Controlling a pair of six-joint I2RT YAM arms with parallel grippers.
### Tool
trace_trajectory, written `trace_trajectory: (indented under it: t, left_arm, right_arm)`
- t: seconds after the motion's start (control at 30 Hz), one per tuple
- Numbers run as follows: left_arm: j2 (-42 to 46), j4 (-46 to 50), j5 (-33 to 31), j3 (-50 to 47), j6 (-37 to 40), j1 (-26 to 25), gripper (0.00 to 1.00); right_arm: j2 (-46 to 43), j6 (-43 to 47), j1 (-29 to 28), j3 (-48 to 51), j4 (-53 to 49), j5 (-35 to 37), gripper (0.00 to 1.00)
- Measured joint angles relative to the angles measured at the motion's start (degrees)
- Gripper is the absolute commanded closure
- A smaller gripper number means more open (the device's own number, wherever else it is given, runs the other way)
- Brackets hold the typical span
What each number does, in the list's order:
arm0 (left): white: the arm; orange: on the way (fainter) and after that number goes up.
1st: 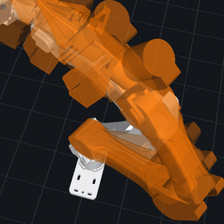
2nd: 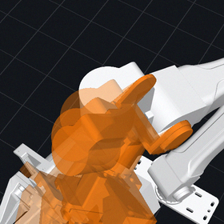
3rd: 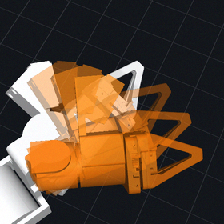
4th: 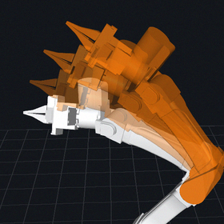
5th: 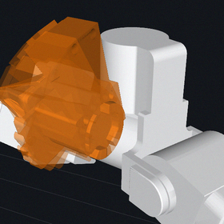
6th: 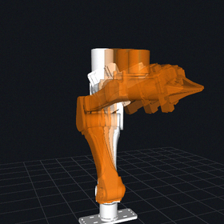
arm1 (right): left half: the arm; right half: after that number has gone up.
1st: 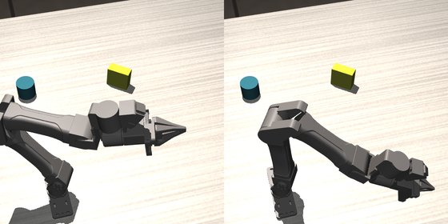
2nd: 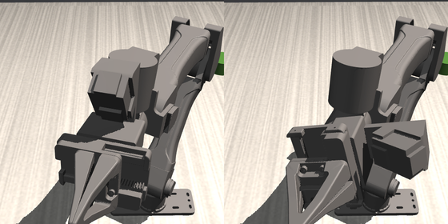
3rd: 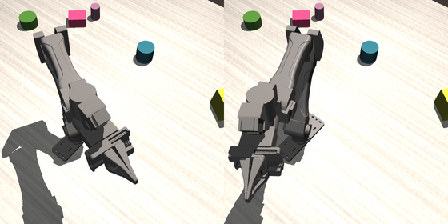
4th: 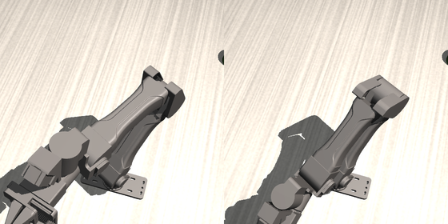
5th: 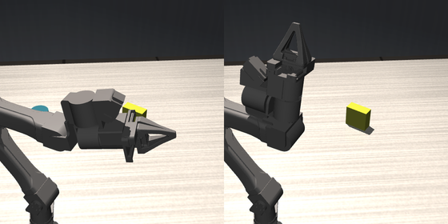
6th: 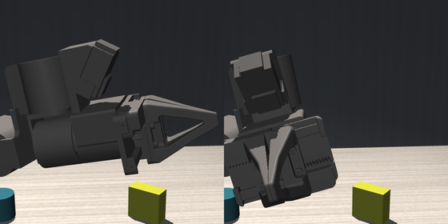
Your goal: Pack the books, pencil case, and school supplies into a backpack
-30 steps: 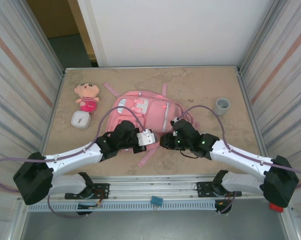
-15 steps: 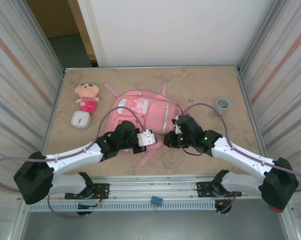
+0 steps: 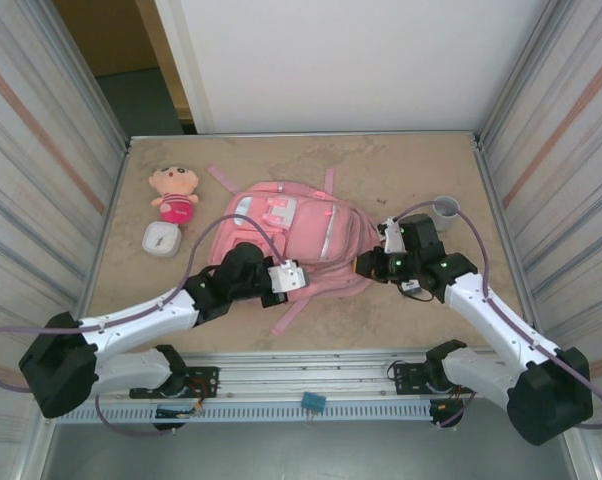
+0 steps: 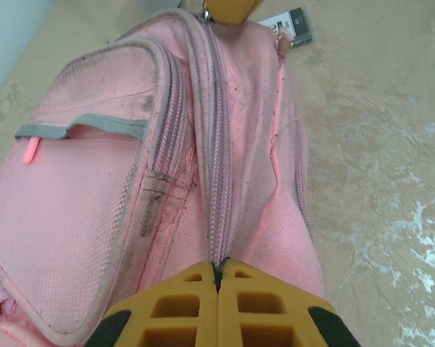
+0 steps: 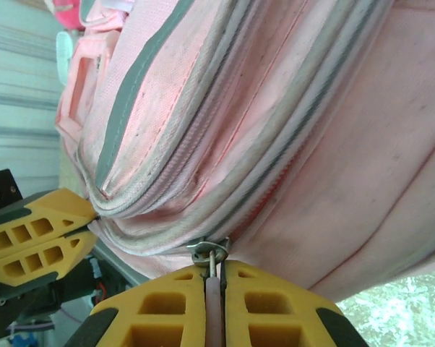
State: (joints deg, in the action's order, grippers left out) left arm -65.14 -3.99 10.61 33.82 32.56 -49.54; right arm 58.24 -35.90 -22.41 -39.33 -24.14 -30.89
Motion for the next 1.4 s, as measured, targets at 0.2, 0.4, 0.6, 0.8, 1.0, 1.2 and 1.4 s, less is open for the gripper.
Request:
trace_trajectory:
  t: [0.2, 0.4, 0.6, 0.8, 1.0, 1.2, 1.4]
  left_arm:
    - [2.91, 4.66, -0.48, -0.02, -10.58, 0.37, 0.45]
    - [11.08, 15.3, -11.52, 1.6, -40.19, 0.37, 0.33]
    - [17.09, 27.32, -19.1, 1.03, -68.57, 1.22, 0.3]
    - [16.35, 24.17, -17.38, -6.8, -81.07, 6.67, 0.37]
    - [6.4, 13.77, -11.32, -6.16, -82.88, 18.75, 0.36]
    - [-9.18, 3.78, -4.68, 2.14, -81.85, 26.49, 0.36]
    - [-16.31, -0.87, 0.7, 10.82, -81.5, 30.64, 0.32]
  right_arm:
    - [0.0, 1.11, -0.17, 1.6, 0.02, -1.68, 1.0]
    - [-3.28, 0.52, -3.28, 2.73, 0.61, 1.62, 1.0]
    - [-6.91, -2.36, -8.96, 6.36, 2.54, 5.66, 1.0]
    - [-8.33, -5.57, -14.4, 7.32, 3.91, 10.19, 1.0]
    - [-8.61, -9.14, -23.54, 9.86, 8.83, 15.13, 1.0]
    - [-1.95, -10.62, -29.57, 9.75, 16.22, 18.29, 1.0]
    - [10.86, -10.27, -32.83, 4.31, 23.54, 20.02, 1.0]
